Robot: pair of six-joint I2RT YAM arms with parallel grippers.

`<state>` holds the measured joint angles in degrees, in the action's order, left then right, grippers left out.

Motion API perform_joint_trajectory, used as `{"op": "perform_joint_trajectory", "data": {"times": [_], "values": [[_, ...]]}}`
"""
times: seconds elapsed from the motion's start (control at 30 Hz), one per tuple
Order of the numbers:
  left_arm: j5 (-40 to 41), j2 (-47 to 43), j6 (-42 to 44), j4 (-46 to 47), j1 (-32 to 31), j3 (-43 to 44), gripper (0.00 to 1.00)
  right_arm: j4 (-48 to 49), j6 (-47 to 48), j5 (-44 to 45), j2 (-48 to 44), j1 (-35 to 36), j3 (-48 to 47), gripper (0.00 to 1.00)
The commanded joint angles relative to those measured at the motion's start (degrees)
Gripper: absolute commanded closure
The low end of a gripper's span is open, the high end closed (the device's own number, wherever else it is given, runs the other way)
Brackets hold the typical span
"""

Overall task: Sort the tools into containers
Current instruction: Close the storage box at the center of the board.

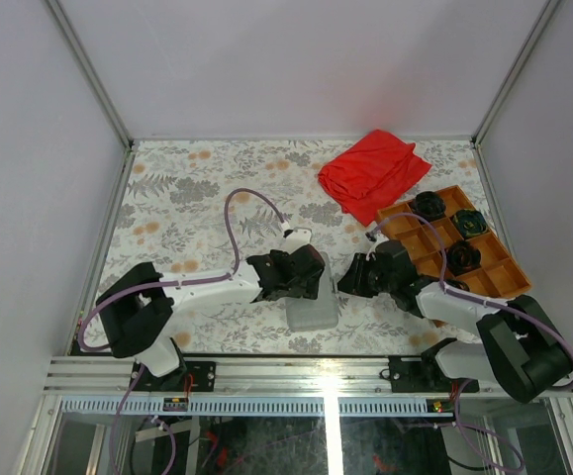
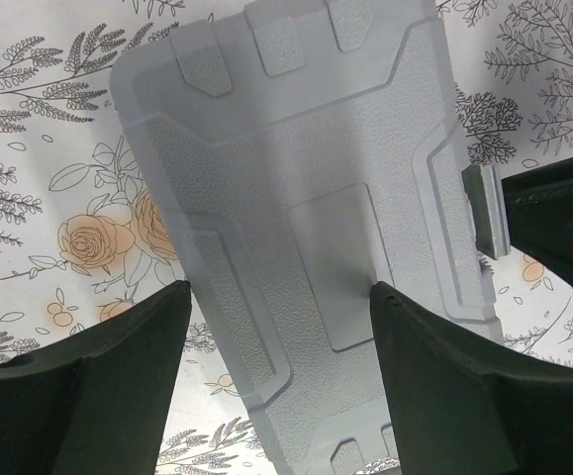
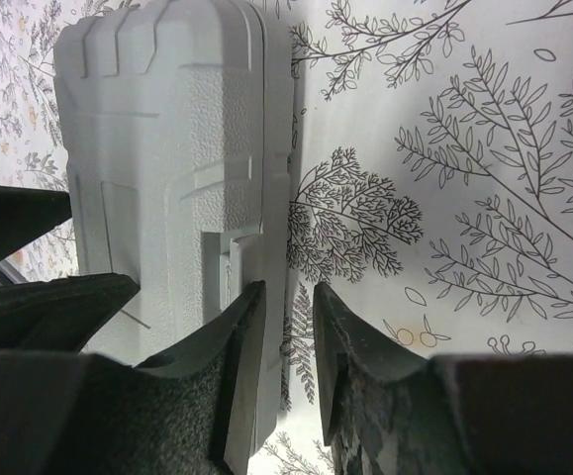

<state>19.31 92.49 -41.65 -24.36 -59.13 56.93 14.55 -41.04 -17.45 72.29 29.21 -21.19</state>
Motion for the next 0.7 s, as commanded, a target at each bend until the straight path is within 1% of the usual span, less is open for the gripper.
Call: {"op": "perform_joint_trajectory", "data": {"times": [0.0,0.1,0.23,0.33,0.5,0.67], "values": [[-0.41,1.88,0.26,-3.17,0.32,-3.34,0.29,9.57,-1.17,-7.46,-0.71,0.55,-0.57,0.66],[-0.34,1.16,-0.04,-3.04,0.36,-3.72,0.29,6.07,-0.05,-4.98,-2.26,0.50,-1.08,0.66],[0.74,-2.13,-0.93,-2.53,0.34,-5.00,0.29,-4.38,1.72,4.34,-5.89,0.54,-3.08,0.65],[1.06,-6.04,-1.32,-0.95,0.65,-6.64,0.29,-9.41,3.28,8.82,-7.95,0.55,-4.47,0.63],[1.28,-14.26,-2.46,2.51,1.97,-11.01,0.27,-12.44,3.86,13.54,-10.72,0.50,-5.00,0.57],[-3.17,-22.92,-3.07,8.70,5.96,-17.07,0.25,-13.00,4.82,17.42,-13.12,0.41,-5.28,0.47]]}}
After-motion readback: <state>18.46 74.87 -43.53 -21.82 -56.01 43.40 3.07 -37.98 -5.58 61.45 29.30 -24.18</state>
